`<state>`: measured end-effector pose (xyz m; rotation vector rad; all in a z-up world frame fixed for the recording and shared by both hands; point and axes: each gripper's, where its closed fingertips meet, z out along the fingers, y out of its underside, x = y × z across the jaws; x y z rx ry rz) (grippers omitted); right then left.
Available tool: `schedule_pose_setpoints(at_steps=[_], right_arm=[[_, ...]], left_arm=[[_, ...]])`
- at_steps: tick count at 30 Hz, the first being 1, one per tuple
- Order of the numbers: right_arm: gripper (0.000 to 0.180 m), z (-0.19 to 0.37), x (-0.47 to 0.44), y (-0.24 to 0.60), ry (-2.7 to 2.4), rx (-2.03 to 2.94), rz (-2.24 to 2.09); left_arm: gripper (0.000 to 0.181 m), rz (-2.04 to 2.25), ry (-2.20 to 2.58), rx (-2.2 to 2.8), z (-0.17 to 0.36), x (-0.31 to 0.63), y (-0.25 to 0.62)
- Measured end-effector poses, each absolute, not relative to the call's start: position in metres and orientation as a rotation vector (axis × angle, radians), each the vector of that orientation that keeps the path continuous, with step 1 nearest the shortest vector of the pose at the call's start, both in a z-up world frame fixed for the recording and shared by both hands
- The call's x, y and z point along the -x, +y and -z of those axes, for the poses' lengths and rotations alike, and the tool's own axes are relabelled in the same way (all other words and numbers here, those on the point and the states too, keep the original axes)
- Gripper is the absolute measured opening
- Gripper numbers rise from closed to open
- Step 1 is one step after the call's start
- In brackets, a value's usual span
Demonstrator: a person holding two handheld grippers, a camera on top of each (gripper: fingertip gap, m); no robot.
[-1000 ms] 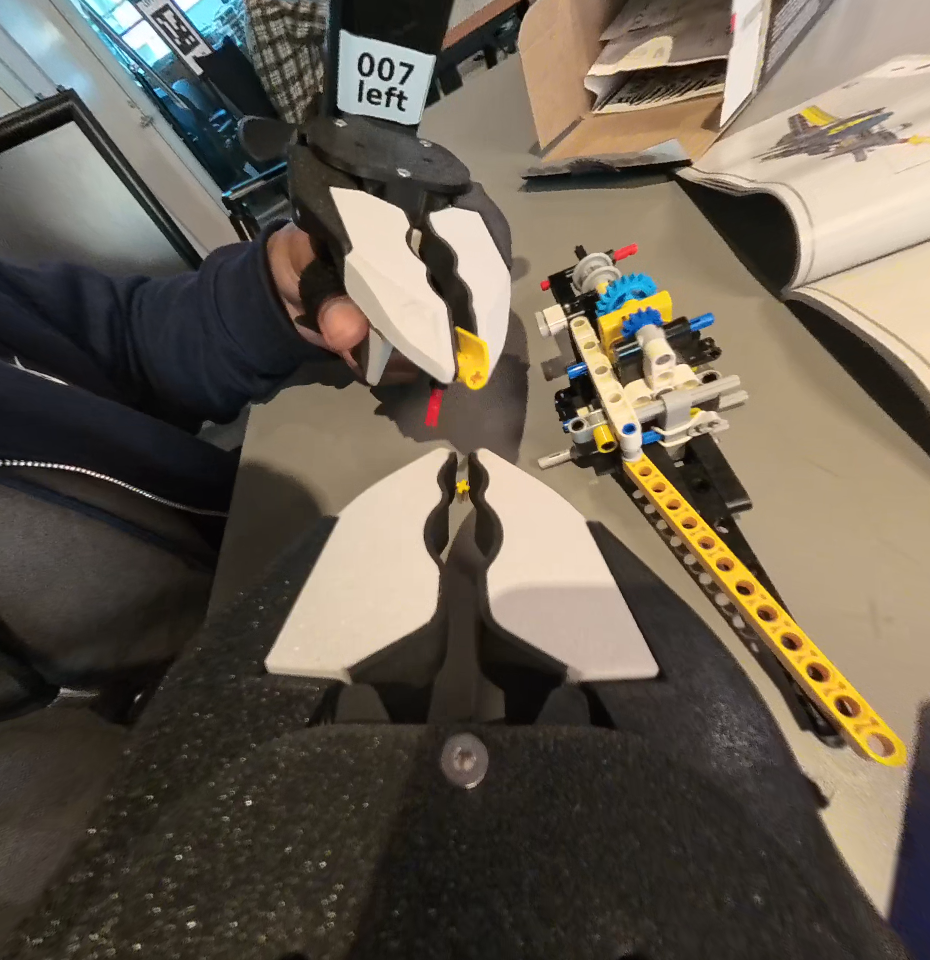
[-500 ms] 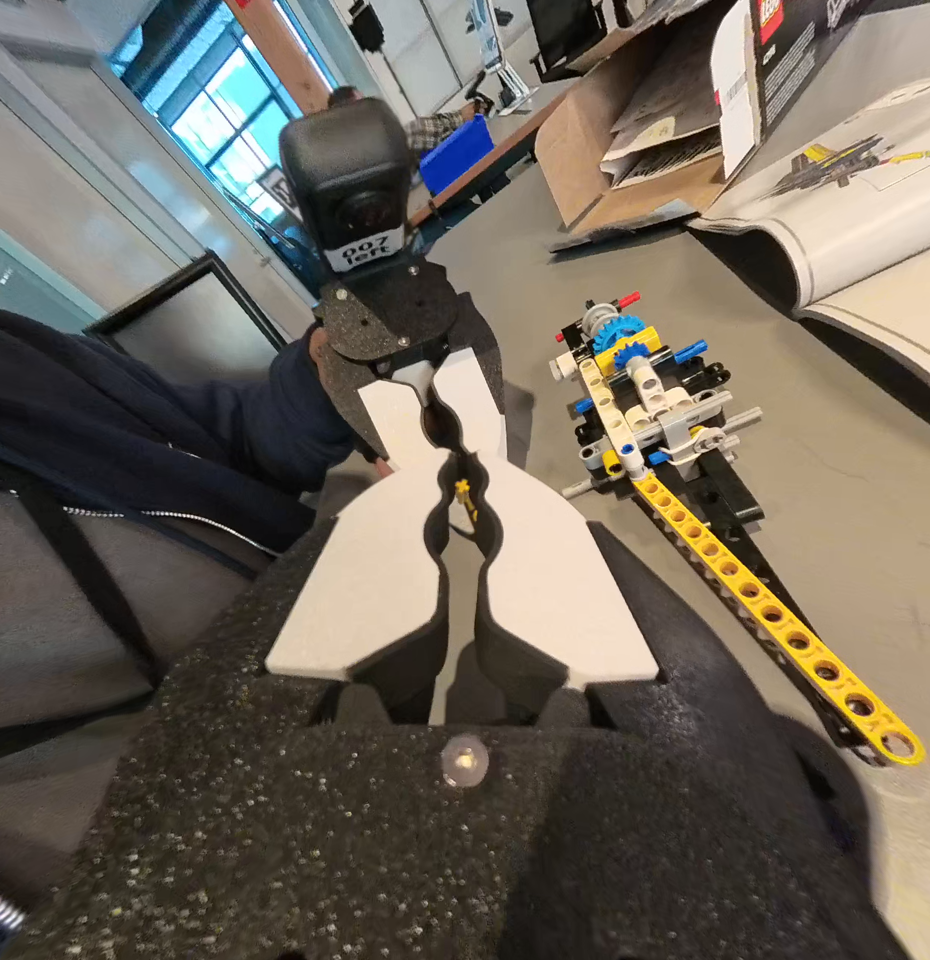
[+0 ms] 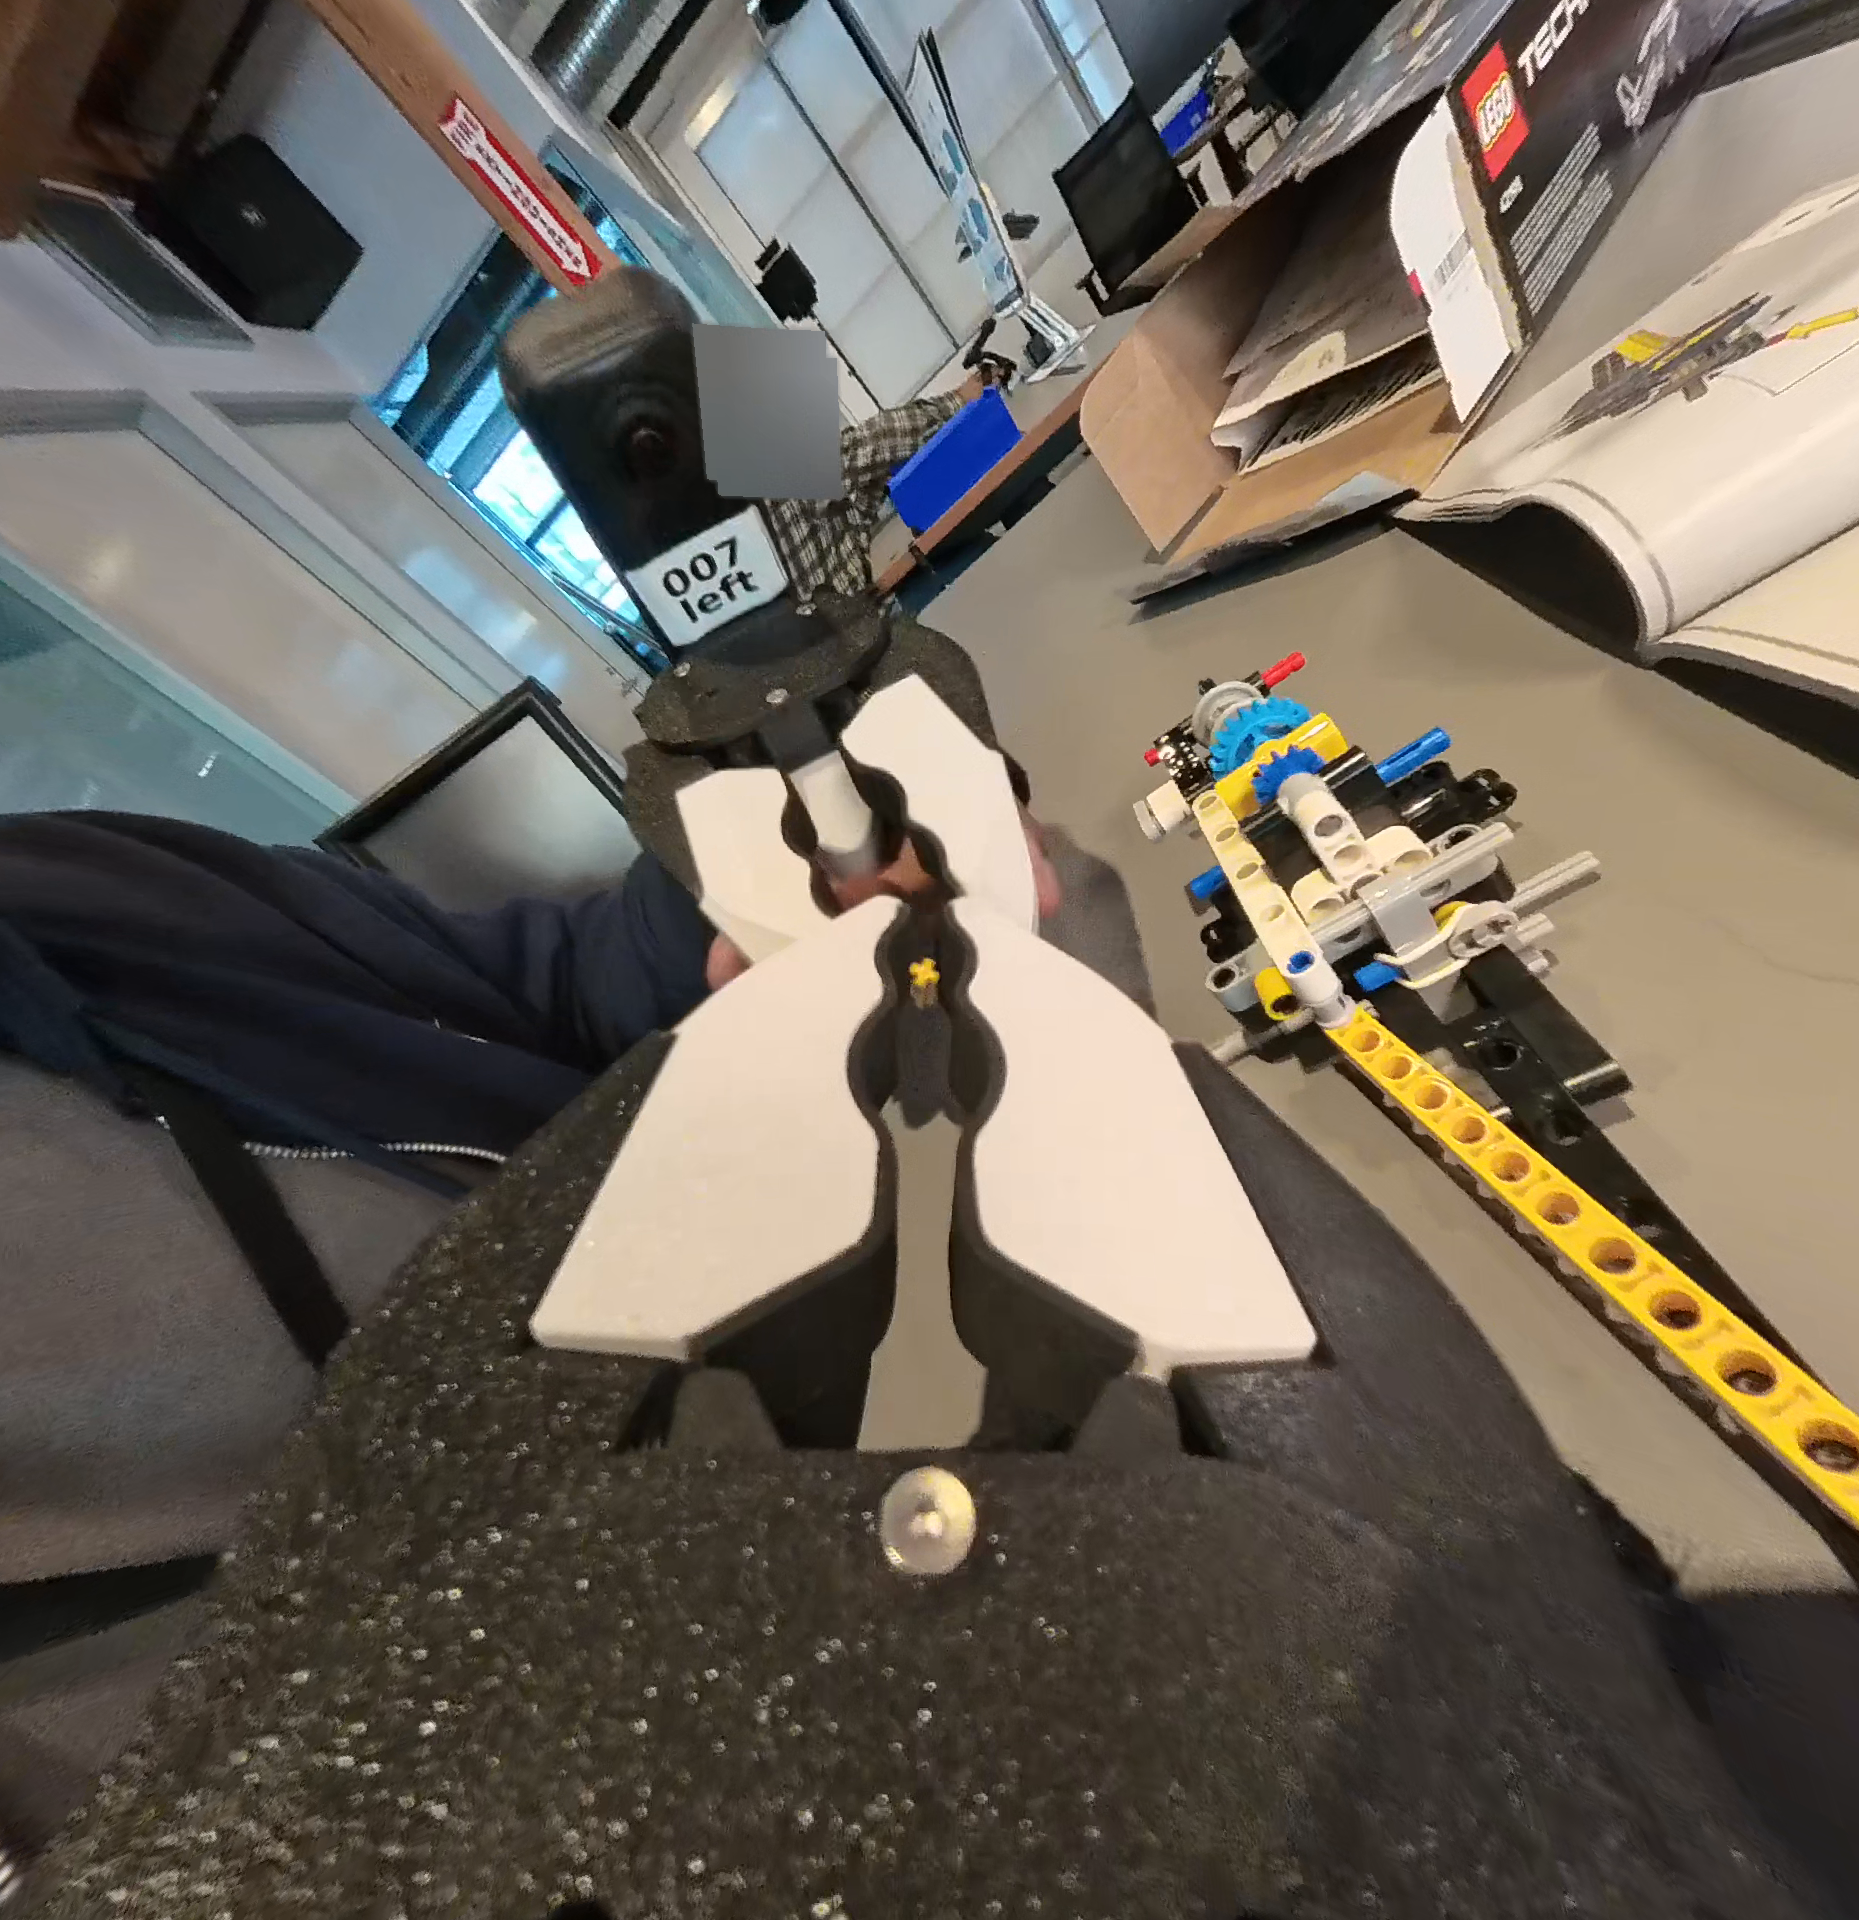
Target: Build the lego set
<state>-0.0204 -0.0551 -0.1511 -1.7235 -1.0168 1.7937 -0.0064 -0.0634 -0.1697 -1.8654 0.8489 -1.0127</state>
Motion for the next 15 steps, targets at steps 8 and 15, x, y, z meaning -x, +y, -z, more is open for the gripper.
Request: schedule_pose_setpoints(at_steps=[8,15], right_arm=[[0.004,0.146,0.025,-0.061,-0.985,1.692,-1.828],[0.004,0.147,0.025,-0.062,-1.014,1.682,-1.793]], left_arm=[[0.010,1.202,0.751,1.812,0.160,0.003,-0.065],[0.003,1.217,0.776,1.790,0.159,0.005,-0.068]])
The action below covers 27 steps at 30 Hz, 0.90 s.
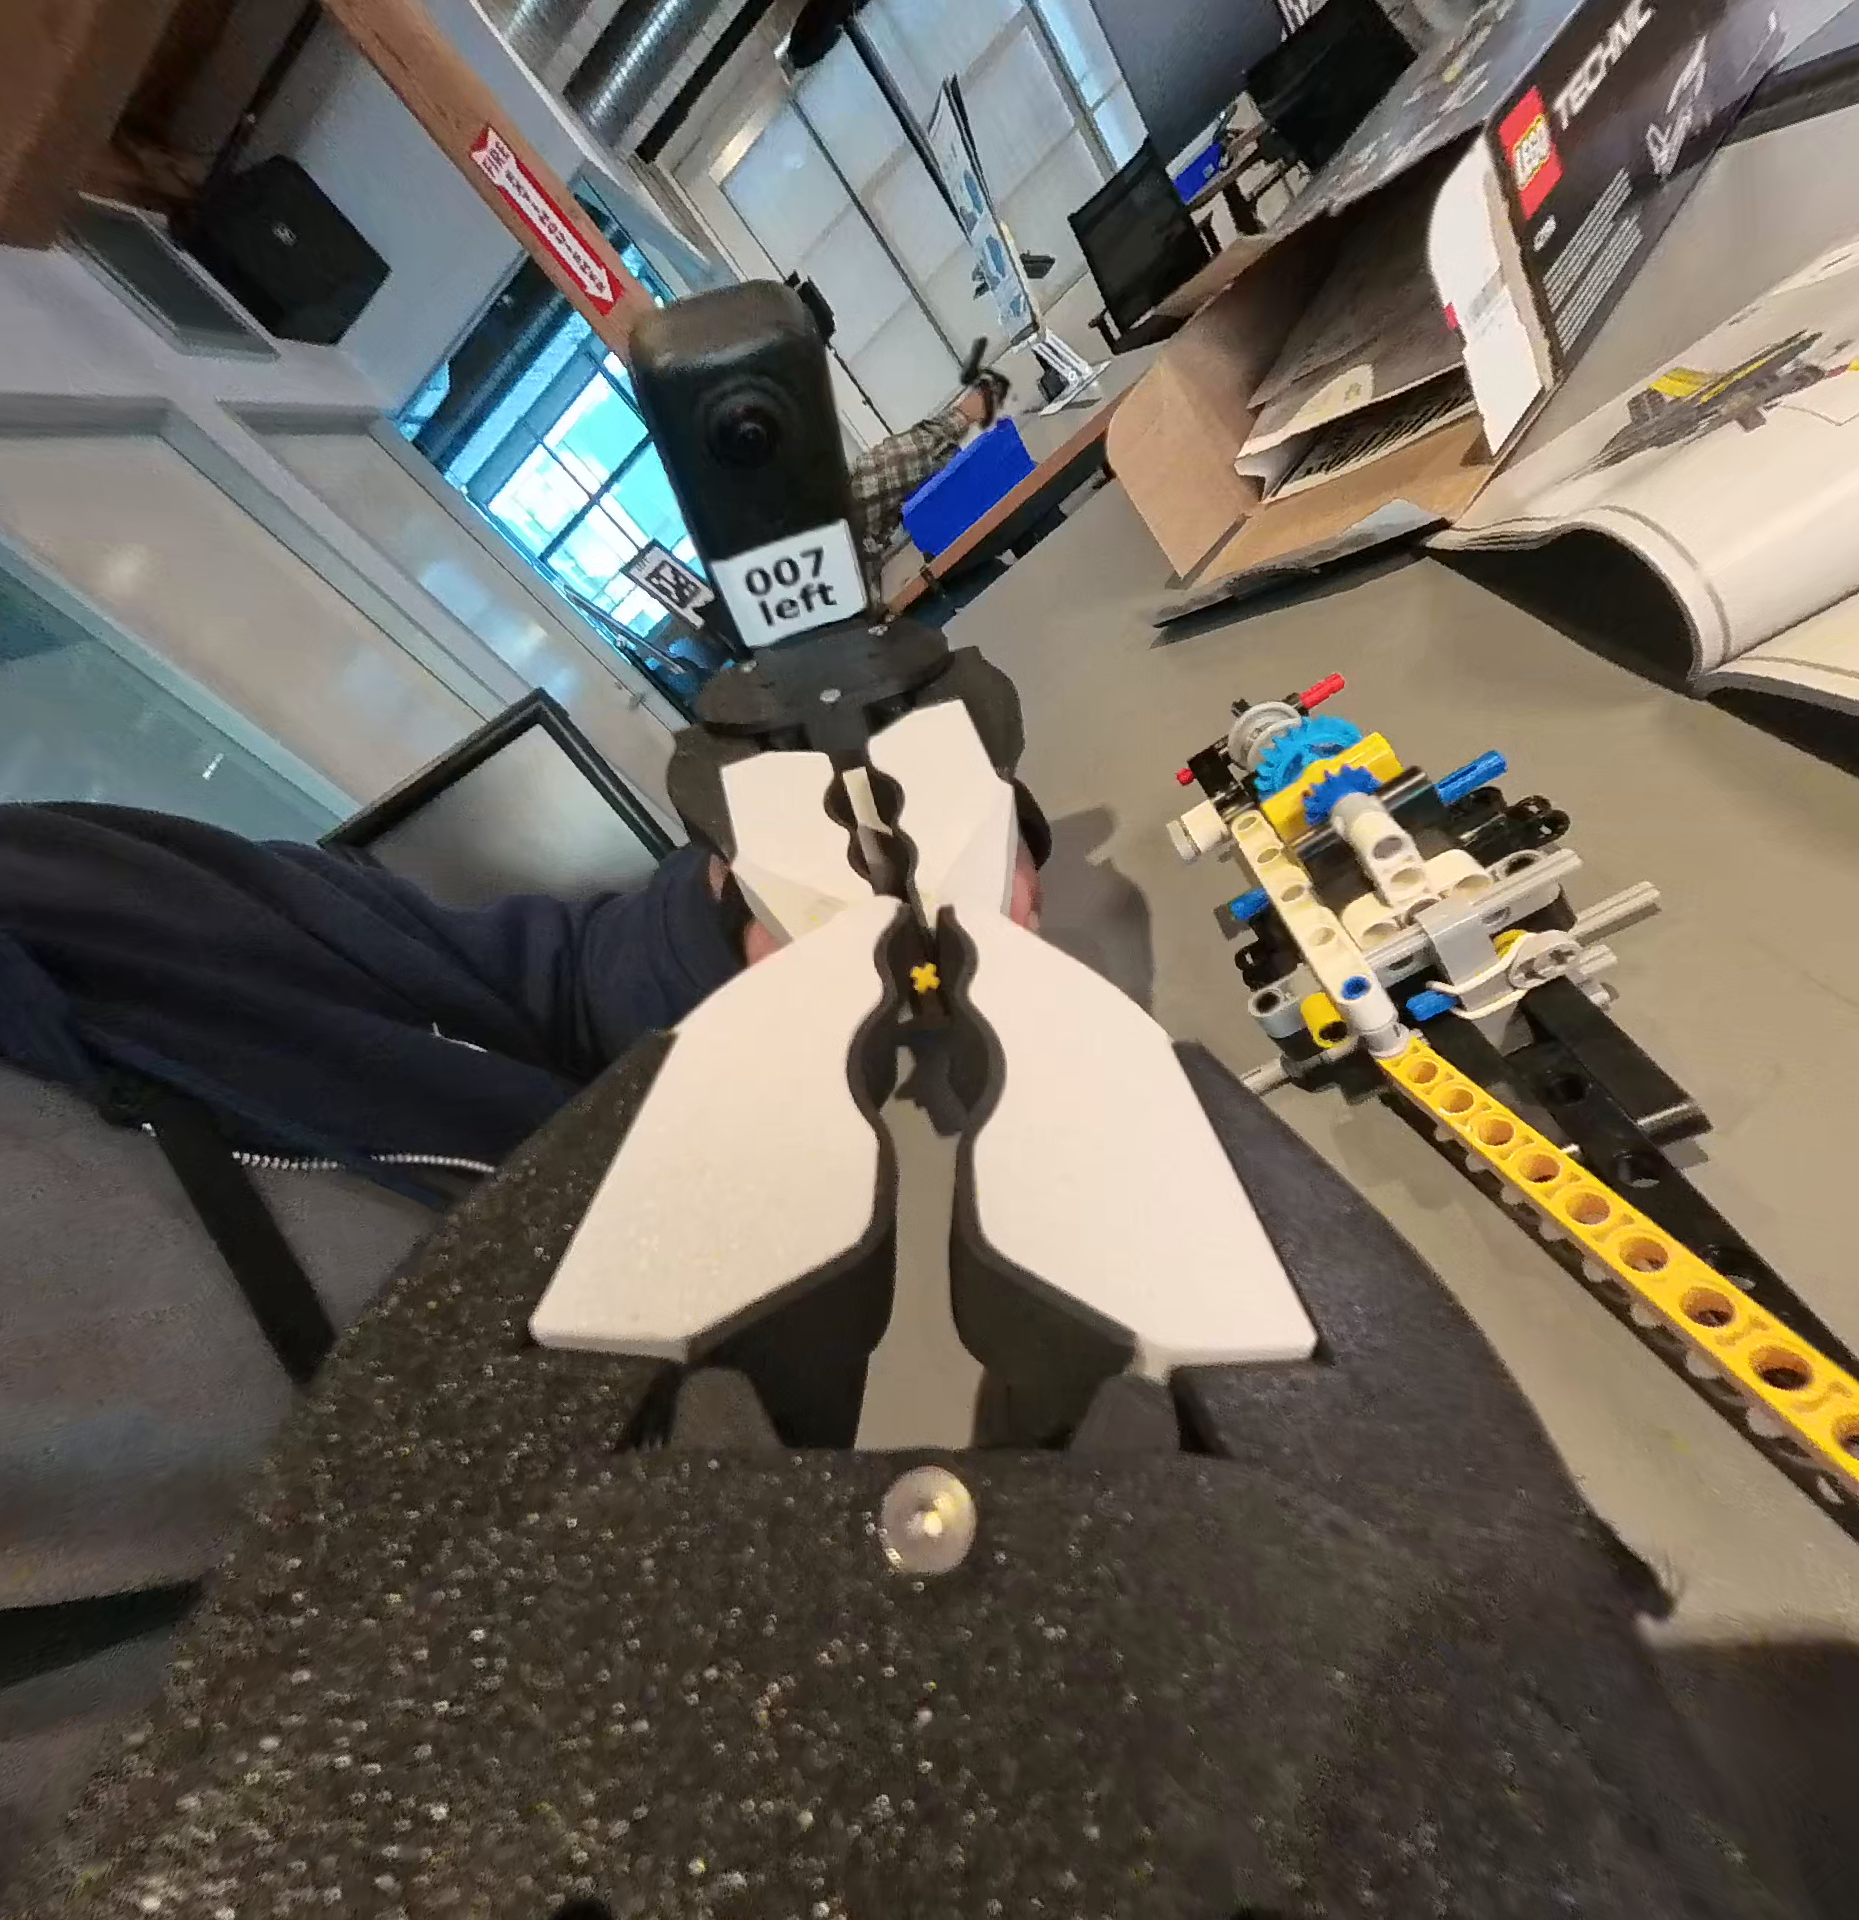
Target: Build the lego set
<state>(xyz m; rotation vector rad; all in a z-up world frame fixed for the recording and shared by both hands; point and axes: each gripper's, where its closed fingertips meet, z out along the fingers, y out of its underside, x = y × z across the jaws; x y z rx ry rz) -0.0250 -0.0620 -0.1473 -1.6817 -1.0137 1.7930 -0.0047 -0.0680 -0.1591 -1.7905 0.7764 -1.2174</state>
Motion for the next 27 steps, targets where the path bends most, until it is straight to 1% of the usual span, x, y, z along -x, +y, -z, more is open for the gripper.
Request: schedule_pose_setpoints(at_steps=[3,6,11,19,27], right_arm=[[0.006,0.153,0.021,-0.063,-1.102,1.691,-1.718],[0.011,0.159,0.013,-0.062,-1.217,1.681,-1.606],[0.017,0.165,0.010,-0.069,-1.328,1.671,-1.567],[0.013,0.172,0.012,-0.083,-1.419,1.662,-1.571],[0.010,0.170,0.013,-0.081,-1.366,1.695,-1.613]], left_arm=[[0.003,1.160,0.833,1.808,0.164,0.006,-0.070],[0.003,1.037,0.925,1.804,0.168,0.010,-0.071],[0.003,0.941,1.039,1.794,0.172,0.011,-0.076],[0.003,0.871,1.162,1.787,0.179,0.009,-0.083],[0.004,0.713,1.234,1.731,0.181,0.009,-0.080]])
